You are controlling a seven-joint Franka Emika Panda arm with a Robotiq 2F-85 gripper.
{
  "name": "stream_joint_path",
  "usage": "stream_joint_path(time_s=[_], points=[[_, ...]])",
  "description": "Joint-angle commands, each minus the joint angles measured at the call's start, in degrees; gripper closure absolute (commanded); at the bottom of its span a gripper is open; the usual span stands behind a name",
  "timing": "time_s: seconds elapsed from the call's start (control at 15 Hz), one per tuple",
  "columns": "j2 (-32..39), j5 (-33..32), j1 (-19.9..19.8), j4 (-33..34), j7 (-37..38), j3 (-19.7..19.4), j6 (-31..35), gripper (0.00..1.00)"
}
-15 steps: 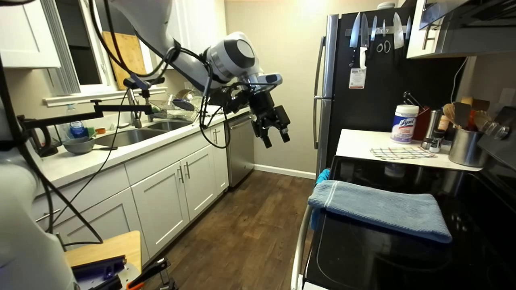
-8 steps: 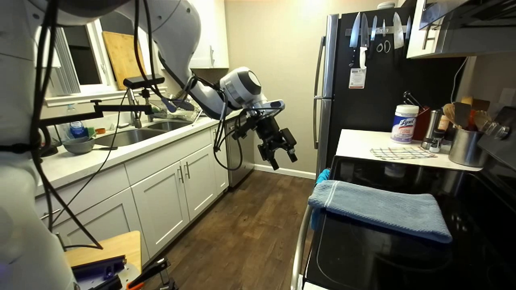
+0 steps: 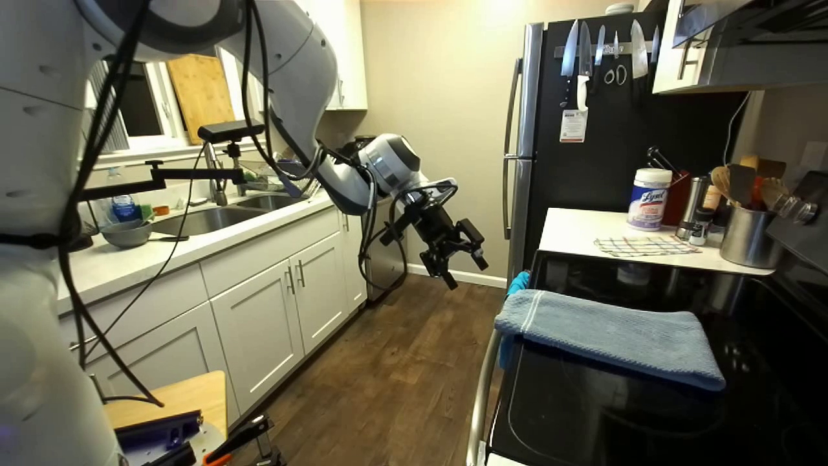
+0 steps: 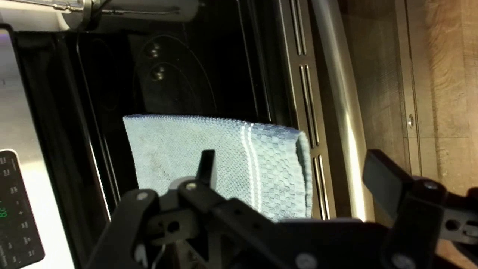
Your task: Remove the light blue towel from the stove and hang it on the oven handle
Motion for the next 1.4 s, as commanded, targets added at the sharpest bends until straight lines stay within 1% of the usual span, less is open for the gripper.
stream_joint_path(time_s=[0.0, 0.27, 0.6, 1.07, 1.33], points=[[3.31, -5.83, 1.45, 2.74, 2.35, -0.80, -0.99, 0.00], [8.12, -7.70, 1.61, 7.32, 3.62, -0.74, -0.26, 0.00], [14.24, -6.94, 2.40, 14.21, 3.49, -1.02, 0.37, 0.00], [19.75, -7.03, 2.98, 21.55, 3.15, -3.00, 0.12, 0.00], [21.86, -6.77, 2.97, 24.22, 3.26, -4.12, 0.15, 0.00]])
